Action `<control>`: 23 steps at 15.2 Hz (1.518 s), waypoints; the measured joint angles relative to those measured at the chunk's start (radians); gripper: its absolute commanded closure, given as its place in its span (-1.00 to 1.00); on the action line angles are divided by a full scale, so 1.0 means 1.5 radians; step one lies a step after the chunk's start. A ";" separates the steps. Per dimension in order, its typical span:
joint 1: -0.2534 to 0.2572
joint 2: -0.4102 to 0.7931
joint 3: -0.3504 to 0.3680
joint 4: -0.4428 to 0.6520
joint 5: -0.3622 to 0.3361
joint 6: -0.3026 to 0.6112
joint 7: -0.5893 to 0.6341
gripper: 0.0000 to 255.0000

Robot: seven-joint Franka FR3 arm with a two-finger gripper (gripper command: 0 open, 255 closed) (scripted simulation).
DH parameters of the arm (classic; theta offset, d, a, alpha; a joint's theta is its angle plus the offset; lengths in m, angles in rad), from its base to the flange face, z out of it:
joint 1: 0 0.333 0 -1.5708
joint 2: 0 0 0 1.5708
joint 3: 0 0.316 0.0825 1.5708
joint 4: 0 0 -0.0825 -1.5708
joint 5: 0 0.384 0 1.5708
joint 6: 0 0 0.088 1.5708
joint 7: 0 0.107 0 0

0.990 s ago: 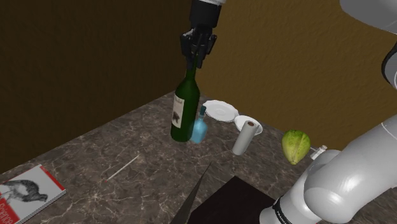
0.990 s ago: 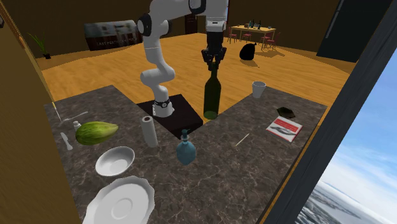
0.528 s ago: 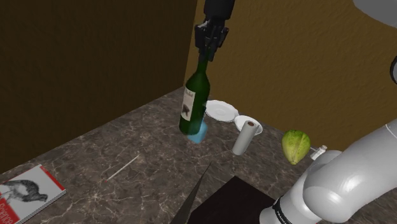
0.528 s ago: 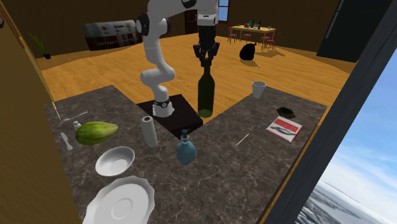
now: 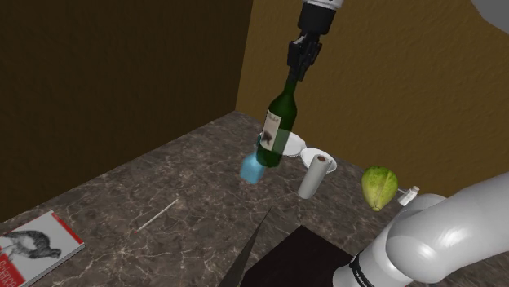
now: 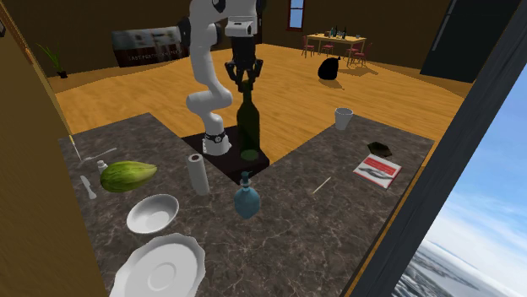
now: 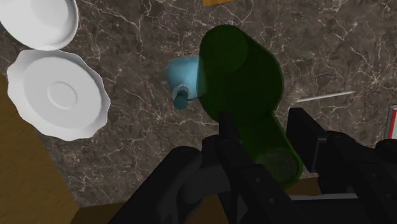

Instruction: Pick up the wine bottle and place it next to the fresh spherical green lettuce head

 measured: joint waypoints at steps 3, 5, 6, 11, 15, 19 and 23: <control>-0.016 -0.011 -0.036 -0.007 -0.010 -0.004 -0.052 1.00; -0.026 -0.028 -0.060 -0.023 -0.017 -0.005 -0.085 1.00; -0.031 -0.032 -0.072 -0.031 -0.021 0.000 -0.102 1.00; -0.056 -0.036 -0.131 -0.031 -0.042 -0.002 -0.185 1.00; -0.076 -0.033 -0.183 -0.030 -0.059 0.002 -0.255 1.00; -0.094 -0.020 -0.228 -0.011 -0.072 0.000 -0.319 1.00; -0.113 0.019 -0.283 0.027 -0.078 0.004 -0.393 1.00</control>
